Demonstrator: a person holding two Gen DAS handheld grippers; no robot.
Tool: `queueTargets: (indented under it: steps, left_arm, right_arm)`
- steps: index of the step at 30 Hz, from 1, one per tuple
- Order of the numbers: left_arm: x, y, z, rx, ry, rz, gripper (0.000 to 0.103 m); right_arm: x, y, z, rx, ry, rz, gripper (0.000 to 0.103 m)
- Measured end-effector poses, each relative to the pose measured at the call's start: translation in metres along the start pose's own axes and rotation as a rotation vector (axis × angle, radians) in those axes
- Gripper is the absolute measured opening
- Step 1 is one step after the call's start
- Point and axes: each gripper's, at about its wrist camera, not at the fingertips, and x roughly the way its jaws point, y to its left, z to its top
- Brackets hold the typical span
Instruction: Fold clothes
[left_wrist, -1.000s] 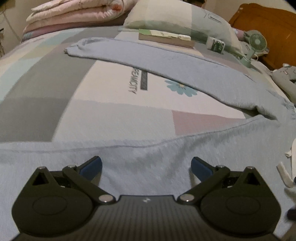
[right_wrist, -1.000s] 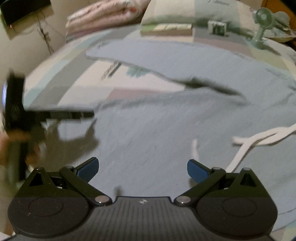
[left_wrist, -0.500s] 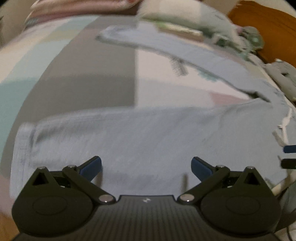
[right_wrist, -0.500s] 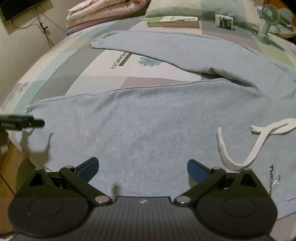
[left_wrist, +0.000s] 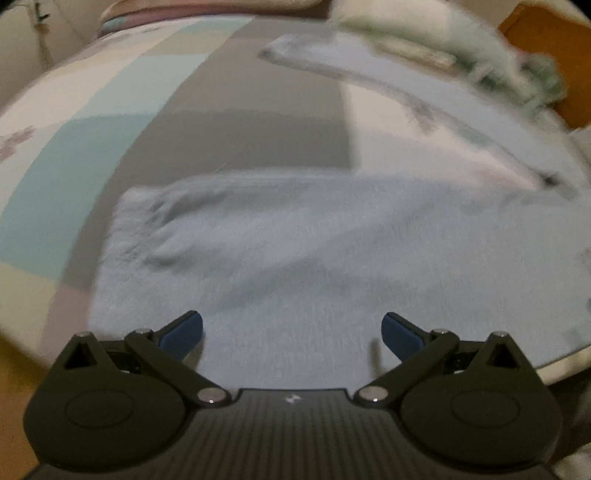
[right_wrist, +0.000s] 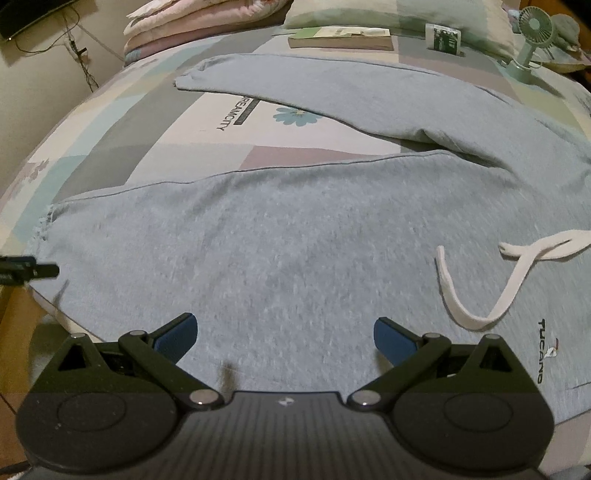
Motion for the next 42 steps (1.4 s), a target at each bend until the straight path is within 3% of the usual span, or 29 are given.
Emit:
queueTargets:
  steps: [5,8,10,14,23,26,33,37,38,42]
  left_arm:
    - [0.029,-0.029,0.032,-0.053,0.083,-0.371,0.102]
    - [0.048,-0.042,0.039,-0.023,0.128,-0.397,0.102]
    - [0.059,-0.036,0.04,-0.041,0.15,-0.37,0.102]
    - [0.053,-0.006,0.038,-0.127,0.105,-0.339,0.102]
    - [0.033,0.057,0.033,-0.192,0.015,-0.064,0.102]
    - [0.034,0.05,0.036,-0.163,0.016,-0.018,0.102]
    - [0.044,-0.009,0.05,0.069,-0.019,-0.011,0.102]
    - [0.071,-0.02,0.048,0.171,-0.022,0.205,0.103]
    - [0.076,-0.018,0.049,0.168,-0.029,0.243,0.103]
    - [0.062,-0.008,0.055,0.049,-0.055,0.189,0.102]
  right_arm:
    - [-0.005,0.002,0.001,-0.002,-0.007,-0.002,0.103]
    - [-0.009,0.0,0.0,0.005,-0.014,-0.009,0.103]
    - [-0.01,-0.002,-0.001,0.008,-0.013,-0.01,0.103]
    - [-0.004,-0.009,0.0,0.031,0.004,-0.019,0.103]
    - [0.005,-0.013,-0.001,0.044,0.026,-0.024,0.103]
    - [0.007,-0.014,-0.001,0.049,0.033,-0.028,0.103]
    - [0.009,-0.013,0.001,0.049,0.026,-0.038,0.103]
    - [0.01,-0.012,0.002,0.032,0.022,-0.058,0.103]
    - [0.011,-0.011,0.002,0.025,0.021,-0.065,0.103]
    - [0.015,-0.01,0.005,-0.022,0.016,-0.103,0.103]
